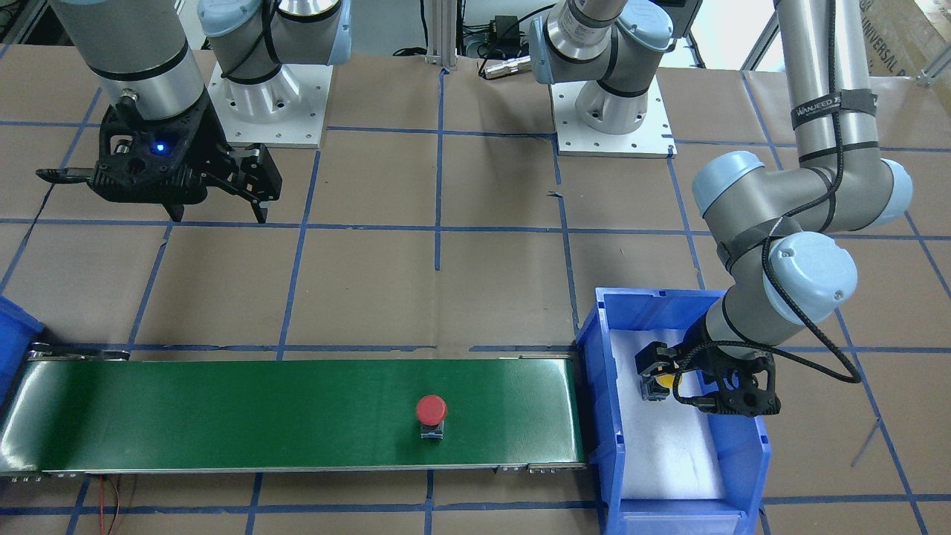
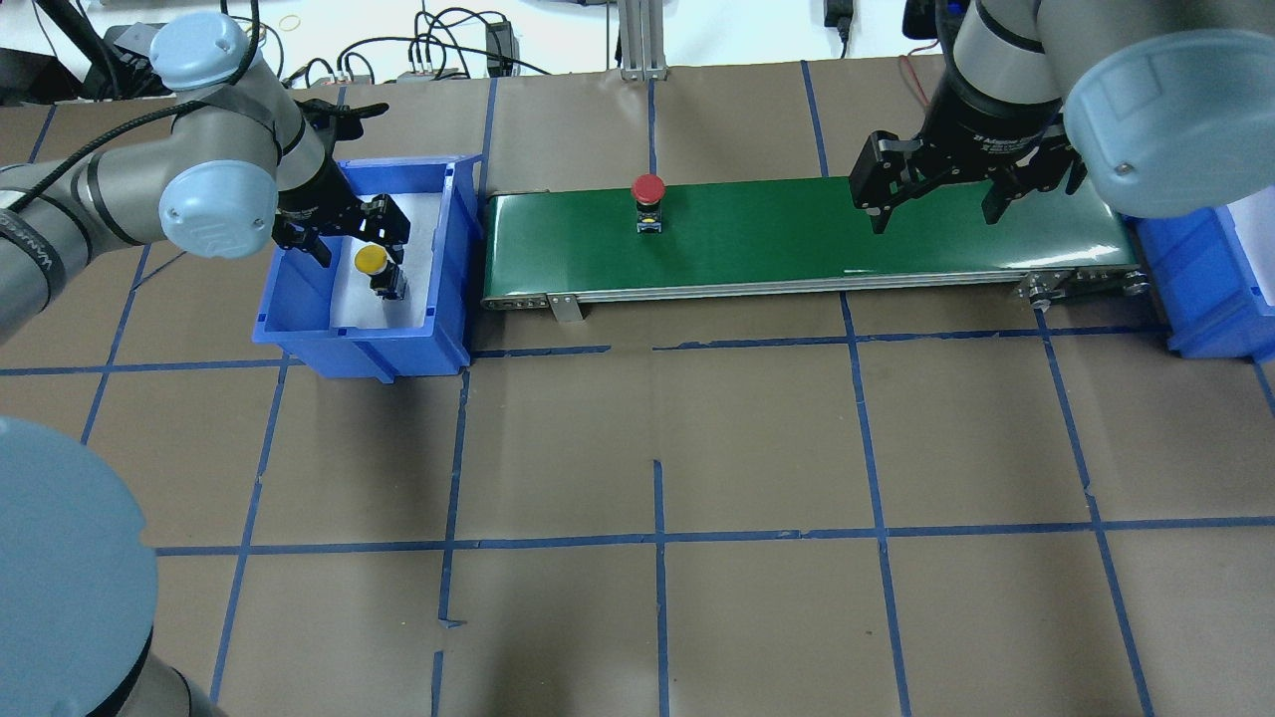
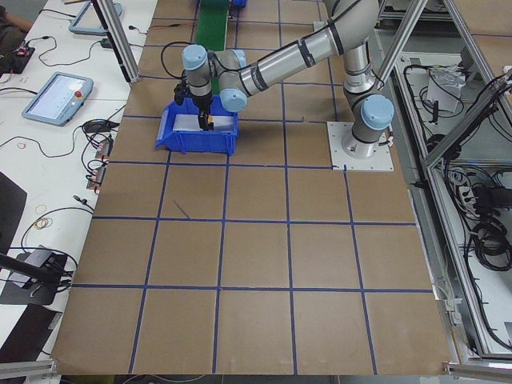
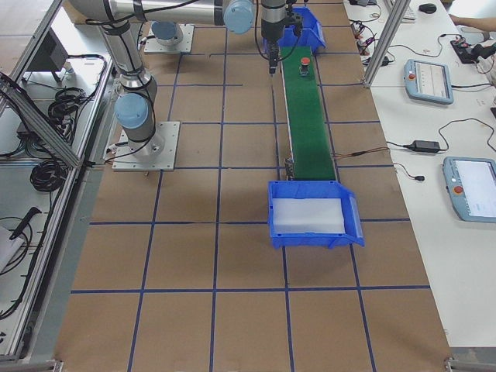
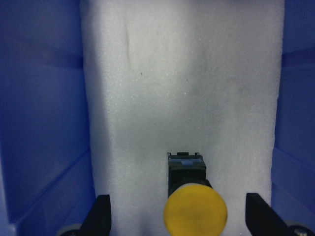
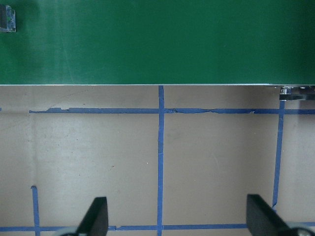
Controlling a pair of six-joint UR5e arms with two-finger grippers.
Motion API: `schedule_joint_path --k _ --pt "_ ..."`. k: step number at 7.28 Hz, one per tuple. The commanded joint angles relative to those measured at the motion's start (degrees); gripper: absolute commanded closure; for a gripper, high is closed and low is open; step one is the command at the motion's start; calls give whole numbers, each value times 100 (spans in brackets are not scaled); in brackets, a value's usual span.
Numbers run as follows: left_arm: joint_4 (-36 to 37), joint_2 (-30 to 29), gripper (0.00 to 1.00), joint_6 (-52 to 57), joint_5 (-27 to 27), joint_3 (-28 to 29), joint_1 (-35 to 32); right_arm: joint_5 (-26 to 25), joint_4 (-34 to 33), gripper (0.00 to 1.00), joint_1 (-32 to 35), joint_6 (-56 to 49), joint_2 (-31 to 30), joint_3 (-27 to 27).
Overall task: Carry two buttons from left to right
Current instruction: 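Lower the left gripper onto the yellow button and close on it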
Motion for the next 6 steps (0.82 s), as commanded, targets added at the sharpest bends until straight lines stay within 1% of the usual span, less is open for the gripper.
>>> schedule_joint_path --k 1,2,3,4,5,6 --pt "0 -13 71 -108 -14 33 -7 5 30 0 -4 -3 -6 -1" --pt "0 -14 81 -196 -23 50 -34 14 31 0 -13 5 -6 8" --pt "-9 39 86 -327 -32 103 -69 14 39 0 -4 5 -6 8" --pt "-130 135 87 -320 -14 312 -86 14 39 0 -4 5 -6 17" --pt "-654 284 87 -346 -14 593 -130 5 39 0 5 5 -6 17" --pt "-1277 599 87 -363 47 856 -191 -4 48 0 13 14 -6 17"
